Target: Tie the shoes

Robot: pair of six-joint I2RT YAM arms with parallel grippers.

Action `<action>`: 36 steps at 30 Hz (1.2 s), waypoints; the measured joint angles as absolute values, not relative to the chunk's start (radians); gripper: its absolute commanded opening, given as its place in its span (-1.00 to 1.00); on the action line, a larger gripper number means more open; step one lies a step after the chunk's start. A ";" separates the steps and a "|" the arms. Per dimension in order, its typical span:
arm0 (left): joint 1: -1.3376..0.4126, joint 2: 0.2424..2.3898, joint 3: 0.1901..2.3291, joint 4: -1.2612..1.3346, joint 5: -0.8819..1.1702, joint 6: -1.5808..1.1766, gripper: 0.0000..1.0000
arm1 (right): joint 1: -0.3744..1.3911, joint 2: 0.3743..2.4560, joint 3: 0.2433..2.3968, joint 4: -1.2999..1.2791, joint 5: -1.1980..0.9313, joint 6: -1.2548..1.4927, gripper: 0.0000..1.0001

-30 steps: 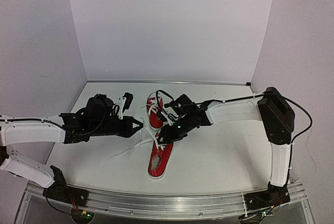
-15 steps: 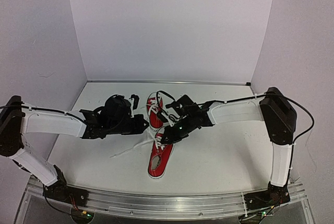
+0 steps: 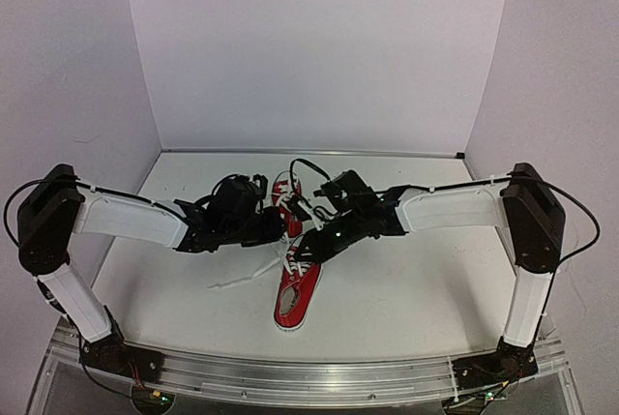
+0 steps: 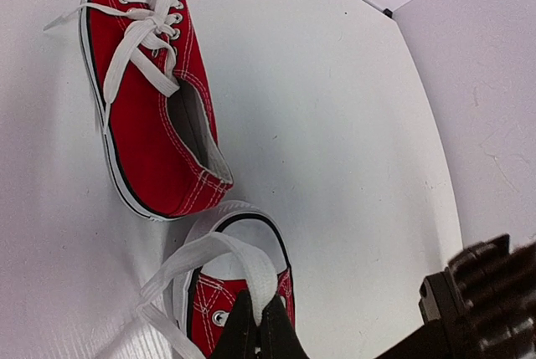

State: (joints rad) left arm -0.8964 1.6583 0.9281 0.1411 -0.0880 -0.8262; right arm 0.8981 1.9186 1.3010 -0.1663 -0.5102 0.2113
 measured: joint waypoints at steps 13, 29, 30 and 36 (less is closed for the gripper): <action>-0.865 1.741 0.933 0.208 0.027 -0.864 -1.00 | 0.907 1.918 1.289 -0.144 -0.513 0.194 -1.00; -0.865 1.751 0.933 0.153 0.307 -0.831 -1.00 | 0.907 1.905 1.261 -0.121 -0.485 0.190 -1.00; -0.863 1.751 0.933 0.153 0.324 -0.829 -1.00 | 0.907 1.905 1.259 -0.122 -0.484 0.190 -1.00; -0.851 1.751 0.933 0.118 0.406 -0.807 -1.00 | 0.914 1.903 1.250 -0.130 -0.484 0.187 -1.00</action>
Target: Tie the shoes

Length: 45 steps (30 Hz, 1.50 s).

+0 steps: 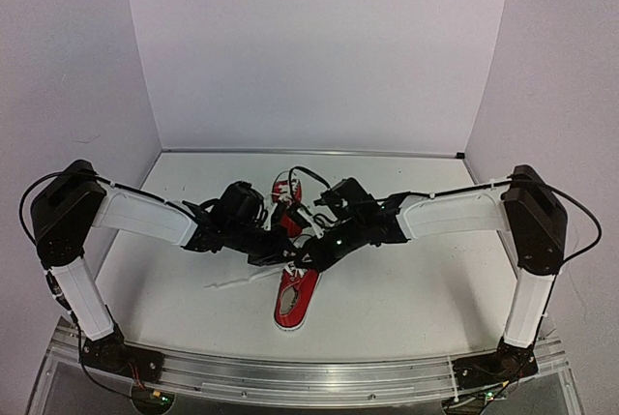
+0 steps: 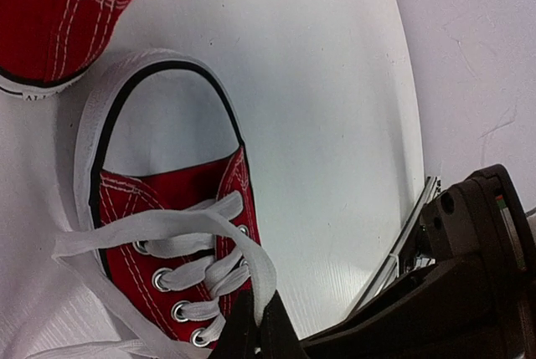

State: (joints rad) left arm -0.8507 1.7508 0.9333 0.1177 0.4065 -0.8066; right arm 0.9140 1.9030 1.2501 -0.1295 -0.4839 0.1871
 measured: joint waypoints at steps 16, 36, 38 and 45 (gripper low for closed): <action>-0.831 1.760 0.936 0.038 0.573 -0.724 -1.00 | 0.925 1.884 1.235 -0.156 -0.485 0.180 -1.00; -0.832 1.786 0.935 0.100 0.822 -0.681 -1.00 | 0.915 1.838 1.211 -0.095 -0.465 0.178 -0.99; -0.832 1.785 0.933 0.115 0.845 -0.678 -1.00 | 0.915 1.843 1.211 -0.094 -0.458 0.187 -0.95; -0.832 1.788 0.909 0.182 0.889 -0.690 -1.00 | 0.914 1.847 1.211 -0.094 -0.433 0.233 -0.34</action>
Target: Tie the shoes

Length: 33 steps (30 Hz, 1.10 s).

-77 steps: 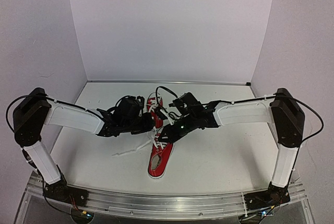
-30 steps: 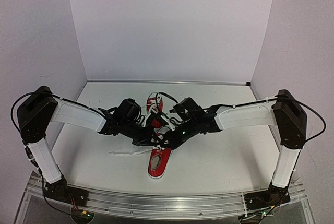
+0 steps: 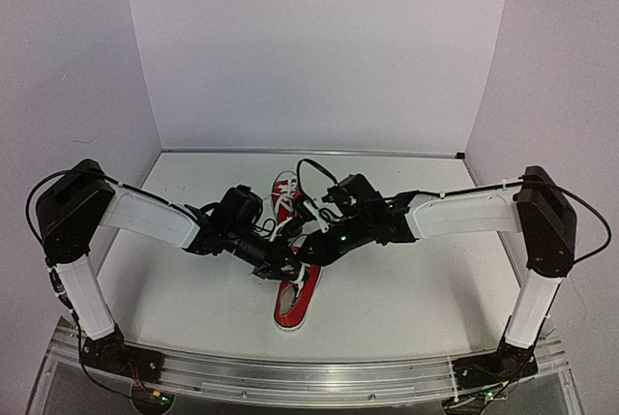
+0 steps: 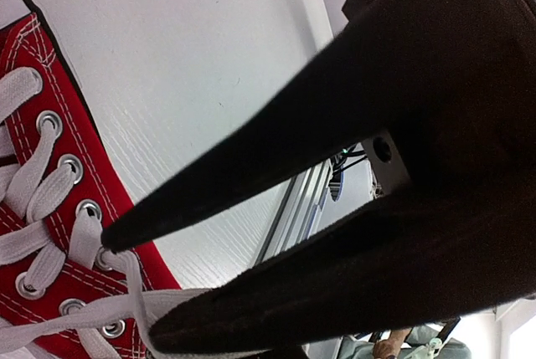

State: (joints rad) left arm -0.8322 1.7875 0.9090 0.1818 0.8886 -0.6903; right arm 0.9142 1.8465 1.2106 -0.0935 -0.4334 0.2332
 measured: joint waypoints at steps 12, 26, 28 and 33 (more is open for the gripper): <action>-0.833 1.823 0.887 0.299 0.887 -0.775 -1.00 | 0.899 1.679 1.040 -0.074 -0.439 0.353 -0.05; -0.832 1.841 0.887 0.334 0.887 -0.794 -1.00 | 0.996 1.659 0.875 0.174 -0.536 0.502 -0.15; -0.832 1.841 0.887 0.341 0.887 -0.796 -1.00 | 1.010 1.683 0.882 0.185 -0.536 0.507 -0.16; -0.832 1.841 0.887 0.342 0.887 -0.804 -1.00 | 1.012 1.712 0.889 0.195 -0.518 0.525 -0.20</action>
State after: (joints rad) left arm -0.8318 1.8408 0.8871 0.3424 0.8871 -0.8041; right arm 1.0122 1.7115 0.8886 0.1945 -0.5184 0.5253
